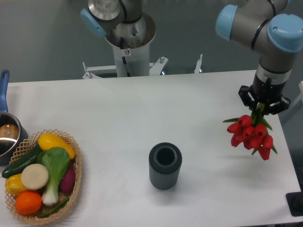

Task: Insert the flowers into the vase
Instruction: 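Lift the gripped red tulip bunch upward with the gripper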

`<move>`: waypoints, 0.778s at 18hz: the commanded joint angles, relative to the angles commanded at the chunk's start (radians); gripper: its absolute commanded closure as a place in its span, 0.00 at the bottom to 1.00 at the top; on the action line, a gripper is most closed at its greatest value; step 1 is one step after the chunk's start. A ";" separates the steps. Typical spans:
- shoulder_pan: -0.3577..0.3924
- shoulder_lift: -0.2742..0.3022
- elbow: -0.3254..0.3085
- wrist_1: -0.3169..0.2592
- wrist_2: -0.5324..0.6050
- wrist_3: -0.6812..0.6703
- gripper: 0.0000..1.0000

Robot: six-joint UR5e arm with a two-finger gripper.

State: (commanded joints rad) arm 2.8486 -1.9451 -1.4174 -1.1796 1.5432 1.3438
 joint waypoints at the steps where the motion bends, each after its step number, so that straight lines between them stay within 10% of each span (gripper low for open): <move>1: -0.002 0.002 0.005 -0.002 -0.002 0.000 1.00; 8: 0.003 0.003 0.037 -0.002 -0.101 -0.014 1.00; 14: 0.028 0.003 0.087 0.011 -0.414 -0.092 1.00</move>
State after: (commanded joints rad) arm 2.8762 -1.9420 -1.3300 -1.1689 1.1295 1.2523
